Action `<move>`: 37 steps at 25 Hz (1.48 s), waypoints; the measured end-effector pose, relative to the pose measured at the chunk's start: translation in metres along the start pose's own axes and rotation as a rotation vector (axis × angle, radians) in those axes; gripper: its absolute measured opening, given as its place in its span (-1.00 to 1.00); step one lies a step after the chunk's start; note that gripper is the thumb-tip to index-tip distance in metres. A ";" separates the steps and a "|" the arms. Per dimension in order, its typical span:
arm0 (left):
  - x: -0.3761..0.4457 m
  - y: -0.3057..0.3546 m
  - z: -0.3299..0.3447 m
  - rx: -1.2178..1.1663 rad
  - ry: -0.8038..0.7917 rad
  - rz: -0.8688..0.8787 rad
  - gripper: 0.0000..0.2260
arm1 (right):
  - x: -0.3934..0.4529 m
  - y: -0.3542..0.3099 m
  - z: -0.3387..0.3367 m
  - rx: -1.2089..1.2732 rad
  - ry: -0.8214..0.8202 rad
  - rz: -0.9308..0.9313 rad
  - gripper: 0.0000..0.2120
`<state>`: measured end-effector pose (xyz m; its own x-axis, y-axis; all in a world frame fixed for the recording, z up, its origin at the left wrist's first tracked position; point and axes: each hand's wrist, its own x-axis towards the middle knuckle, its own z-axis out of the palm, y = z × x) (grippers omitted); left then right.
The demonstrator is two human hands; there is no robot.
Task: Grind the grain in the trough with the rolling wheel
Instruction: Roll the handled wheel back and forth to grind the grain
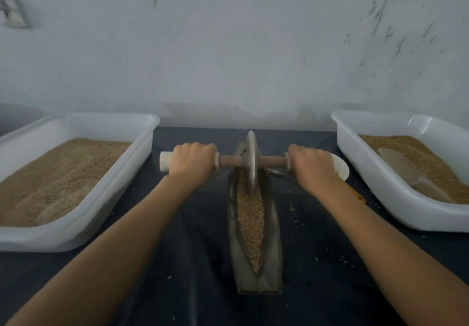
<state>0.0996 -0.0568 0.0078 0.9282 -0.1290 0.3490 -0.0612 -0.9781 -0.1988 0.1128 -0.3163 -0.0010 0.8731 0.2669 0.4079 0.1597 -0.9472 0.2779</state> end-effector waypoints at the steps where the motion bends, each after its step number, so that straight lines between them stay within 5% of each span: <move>1: 0.004 0.001 -0.001 0.000 0.007 0.006 -0.92 | 0.003 -0.001 0.002 0.001 -0.006 0.007 -0.85; 4: -0.034 -0.001 -0.007 -0.014 0.042 0.036 -0.82 | -0.038 0.000 -0.012 0.040 -0.031 -0.054 -0.76; 7: -0.112 -0.003 -0.021 -0.108 0.213 0.198 -0.59 | -0.100 0.001 -0.045 0.129 0.139 -0.224 -0.53; 10: -0.132 -0.017 -0.022 -0.105 0.182 0.230 -0.49 | -0.112 0.004 -0.054 0.148 0.095 -0.268 -0.55; 15: -0.043 -0.005 0.019 -0.036 0.054 0.005 -0.79 | -0.030 -0.010 -0.026 -0.055 0.011 -0.151 -0.78; 18: 0.004 -0.008 0.027 -0.149 0.004 -0.058 -0.77 | 0.018 -0.014 -0.025 -0.117 0.029 -0.101 -0.85; 22: -0.034 -0.005 0.014 -0.102 -0.004 -0.018 -0.81 | -0.023 -0.013 -0.033 -0.032 -0.026 -0.131 -0.79; 27: -0.131 -0.008 -0.028 -0.122 0.373 0.270 -0.76 | -0.120 -0.001 -0.052 0.165 0.111 -0.216 -0.44; 30: -0.112 0.000 -0.026 -0.008 0.100 0.197 -0.69 | -0.102 -0.005 -0.043 0.135 -0.034 -0.190 -0.46; 32: -0.068 0.006 -0.013 0.061 0.003 0.081 -0.82 | -0.060 -0.010 -0.023 0.017 -0.016 -0.143 -0.64; 37: 0.002 0.006 -0.004 0.018 -0.047 0.037 -0.83 | 0.008 -0.012 -0.008 0.060 -0.023 -0.019 -0.81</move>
<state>0.0997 -0.0633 0.0115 0.9415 -0.1566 0.2983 -0.0894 -0.9698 -0.2271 0.1141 -0.3010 0.0059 0.8797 0.2818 0.3831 0.2035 -0.9511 0.2325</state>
